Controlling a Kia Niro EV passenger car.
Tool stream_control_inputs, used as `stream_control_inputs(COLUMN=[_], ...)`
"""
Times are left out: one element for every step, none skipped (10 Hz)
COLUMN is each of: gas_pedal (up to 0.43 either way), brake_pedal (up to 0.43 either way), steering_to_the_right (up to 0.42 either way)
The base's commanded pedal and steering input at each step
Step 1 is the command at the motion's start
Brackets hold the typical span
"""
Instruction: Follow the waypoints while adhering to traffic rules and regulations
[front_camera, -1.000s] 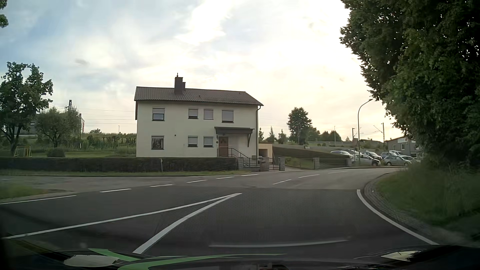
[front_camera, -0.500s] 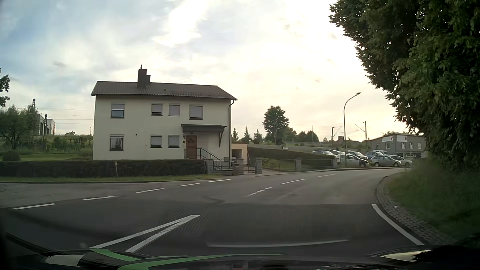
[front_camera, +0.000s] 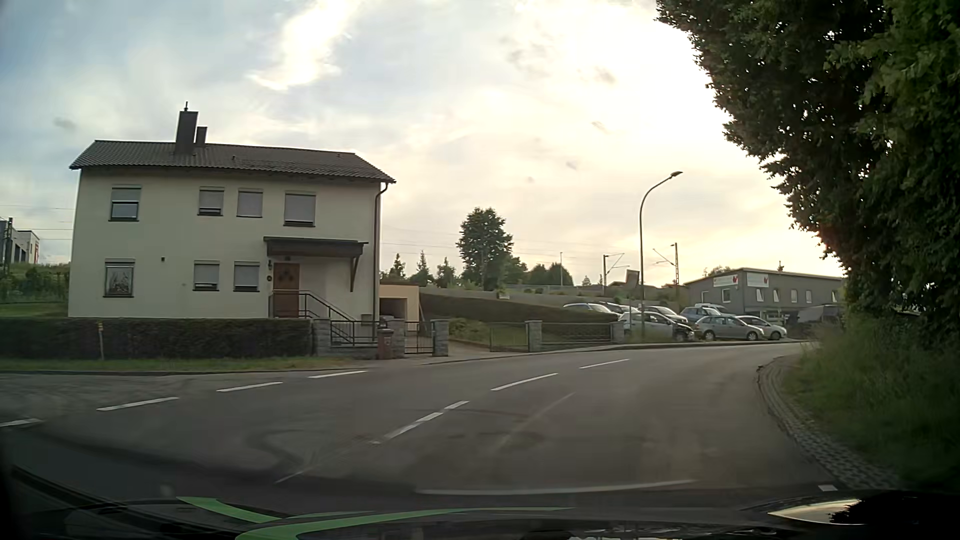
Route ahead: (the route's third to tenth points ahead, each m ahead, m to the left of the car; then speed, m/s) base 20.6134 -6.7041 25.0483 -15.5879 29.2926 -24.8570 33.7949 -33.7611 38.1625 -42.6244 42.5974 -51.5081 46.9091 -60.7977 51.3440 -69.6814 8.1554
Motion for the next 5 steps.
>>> stream_control_inputs(gas_pedal=[0.209,0.209,0.209,0.209,0.209], brake_pedal=[0.0,0.0,0.0,0.0,0.0], steering_to_the_right=[0.135,0.138,0.144,0.15,0.151])
